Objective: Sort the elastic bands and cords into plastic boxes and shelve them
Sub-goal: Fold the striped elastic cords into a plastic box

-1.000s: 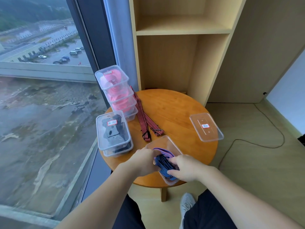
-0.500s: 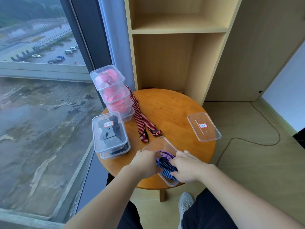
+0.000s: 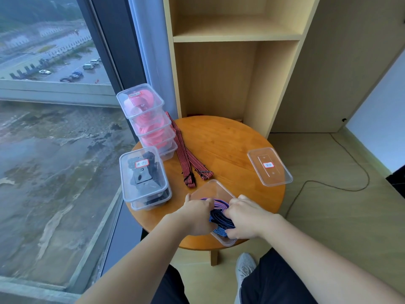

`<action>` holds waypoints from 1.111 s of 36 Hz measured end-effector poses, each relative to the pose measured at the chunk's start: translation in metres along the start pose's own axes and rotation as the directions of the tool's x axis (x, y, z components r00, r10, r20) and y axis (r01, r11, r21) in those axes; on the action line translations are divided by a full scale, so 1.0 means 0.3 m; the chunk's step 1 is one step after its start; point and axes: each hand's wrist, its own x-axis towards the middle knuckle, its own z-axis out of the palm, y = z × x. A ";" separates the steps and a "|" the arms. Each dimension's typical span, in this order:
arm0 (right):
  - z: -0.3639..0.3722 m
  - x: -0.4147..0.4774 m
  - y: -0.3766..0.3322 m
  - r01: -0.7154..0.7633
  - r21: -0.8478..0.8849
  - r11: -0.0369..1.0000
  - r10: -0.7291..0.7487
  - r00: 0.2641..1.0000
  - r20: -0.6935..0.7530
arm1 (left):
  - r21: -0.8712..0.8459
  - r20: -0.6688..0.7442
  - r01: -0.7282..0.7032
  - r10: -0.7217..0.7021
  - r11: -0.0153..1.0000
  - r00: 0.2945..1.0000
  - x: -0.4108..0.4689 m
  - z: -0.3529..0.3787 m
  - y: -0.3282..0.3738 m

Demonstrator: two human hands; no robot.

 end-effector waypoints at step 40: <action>-0.019 0.016 -0.002 -0.096 0.158 0.983 0.104 0.994 -0.040 | 0.117 -0.093 0.044 -0.033 0.992 0.995 -0.011 0.006 0.029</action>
